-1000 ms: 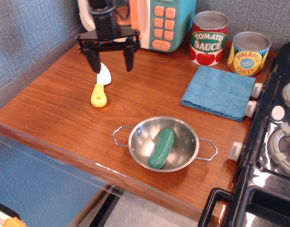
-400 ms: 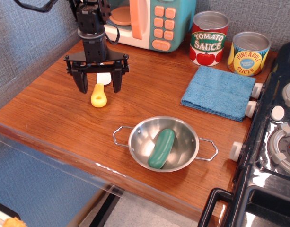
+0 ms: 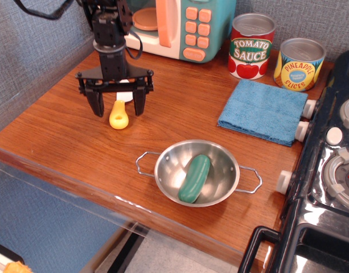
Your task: Move knife to left of bowl
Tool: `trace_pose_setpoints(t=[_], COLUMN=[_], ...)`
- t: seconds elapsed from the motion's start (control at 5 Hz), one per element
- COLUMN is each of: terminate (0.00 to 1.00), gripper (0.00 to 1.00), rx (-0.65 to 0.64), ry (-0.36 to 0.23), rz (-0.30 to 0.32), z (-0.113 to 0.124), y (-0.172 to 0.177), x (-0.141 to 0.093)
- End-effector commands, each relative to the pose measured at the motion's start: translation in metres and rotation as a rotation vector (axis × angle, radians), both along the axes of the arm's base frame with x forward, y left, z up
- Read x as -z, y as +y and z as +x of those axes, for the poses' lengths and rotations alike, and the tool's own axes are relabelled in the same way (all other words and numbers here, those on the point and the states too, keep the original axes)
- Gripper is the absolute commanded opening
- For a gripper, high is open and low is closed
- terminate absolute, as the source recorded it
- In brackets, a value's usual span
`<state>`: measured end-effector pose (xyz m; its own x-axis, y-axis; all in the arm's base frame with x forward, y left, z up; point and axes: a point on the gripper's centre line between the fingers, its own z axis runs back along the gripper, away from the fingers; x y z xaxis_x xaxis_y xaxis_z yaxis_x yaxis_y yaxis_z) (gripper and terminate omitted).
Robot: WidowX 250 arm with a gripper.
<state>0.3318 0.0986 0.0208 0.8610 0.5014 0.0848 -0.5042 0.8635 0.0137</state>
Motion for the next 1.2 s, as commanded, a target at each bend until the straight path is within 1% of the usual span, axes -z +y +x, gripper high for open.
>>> trace_pose_setpoints(t=[0.0, 0.2, 0.4, 0.6, 0.8, 1.0], terminate=[0.0, 0.0, 0.0, 0.0, 0.0, 0.0], gripper=[1.0, 1.0, 1.0, 1.0, 1.0, 0.0], rx=[-0.017, -0.029, -0.048, -0.046, -0.056, -0.056], ry=[-0.034, -0.023, -0.023, -0.012, -0.001, 0.016], rz=[0.026, 0.027, 0.027, 0.032, 0.024, 0.05], z=[0.001, 0.0, -0.002, -0.003, -0.002, -0.001], y=[0.008, 0.009, 0.007, 0.007, 0.007, 0.005], x=[-0.009, -0.005, -0.004, -0.002, 0.001, 0.004])
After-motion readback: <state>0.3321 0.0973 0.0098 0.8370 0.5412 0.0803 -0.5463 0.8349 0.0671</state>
